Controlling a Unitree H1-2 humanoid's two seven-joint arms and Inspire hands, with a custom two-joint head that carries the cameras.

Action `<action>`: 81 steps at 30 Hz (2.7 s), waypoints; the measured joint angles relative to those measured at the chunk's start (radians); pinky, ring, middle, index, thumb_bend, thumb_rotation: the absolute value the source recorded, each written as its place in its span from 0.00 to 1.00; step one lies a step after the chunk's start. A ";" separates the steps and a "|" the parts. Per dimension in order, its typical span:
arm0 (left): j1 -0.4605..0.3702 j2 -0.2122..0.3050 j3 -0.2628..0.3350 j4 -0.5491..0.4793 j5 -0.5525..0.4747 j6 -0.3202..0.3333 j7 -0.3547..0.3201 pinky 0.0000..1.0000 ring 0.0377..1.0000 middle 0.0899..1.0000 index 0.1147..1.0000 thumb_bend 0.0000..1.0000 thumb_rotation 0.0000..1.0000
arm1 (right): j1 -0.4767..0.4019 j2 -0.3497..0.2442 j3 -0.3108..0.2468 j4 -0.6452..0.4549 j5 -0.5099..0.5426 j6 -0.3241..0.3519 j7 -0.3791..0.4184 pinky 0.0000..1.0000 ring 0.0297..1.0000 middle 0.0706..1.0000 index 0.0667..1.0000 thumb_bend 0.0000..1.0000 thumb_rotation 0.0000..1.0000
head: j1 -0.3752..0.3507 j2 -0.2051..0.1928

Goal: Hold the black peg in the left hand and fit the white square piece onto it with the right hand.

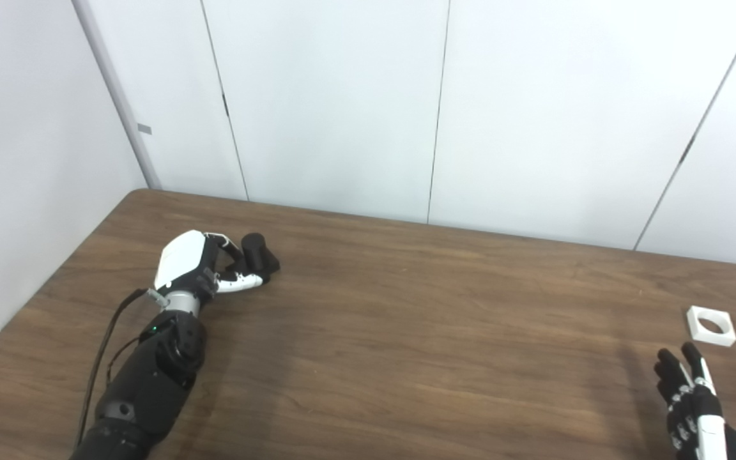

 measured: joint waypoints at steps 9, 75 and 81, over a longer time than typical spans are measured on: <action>0.017 0.009 -0.001 -0.028 -0.018 -0.027 -0.031 1.00 0.86 0.73 0.42 0.51 0.05 | 0.000 0.001 0.000 0.000 -0.001 -0.002 0.000 0.98 0.94 0.93 1.00 0.48 1.00 | -0.021 0.008; 0.411 -0.202 -0.296 -0.755 0.265 -0.094 -0.402 1.00 0.93 0.81 0.42 0.51 0.05 | -0.008 0.065 0.039 -0.045 -0.078 0.116 -0.090 0.96 0.91 0.89 0.96 0.53 0.97 | -0.268 0.198; 0.411 -0.214 -0.304 -0.756 0.266 -0.098 -0.420 1.00 0.92 0.81 0.42 0.51 0.05 | -0.005 0.058 0.038 -0.054 -0.086 0.131 -0.089 0.93 0.90 0.89 0.94 0.49 0.95 | -0.284 0.212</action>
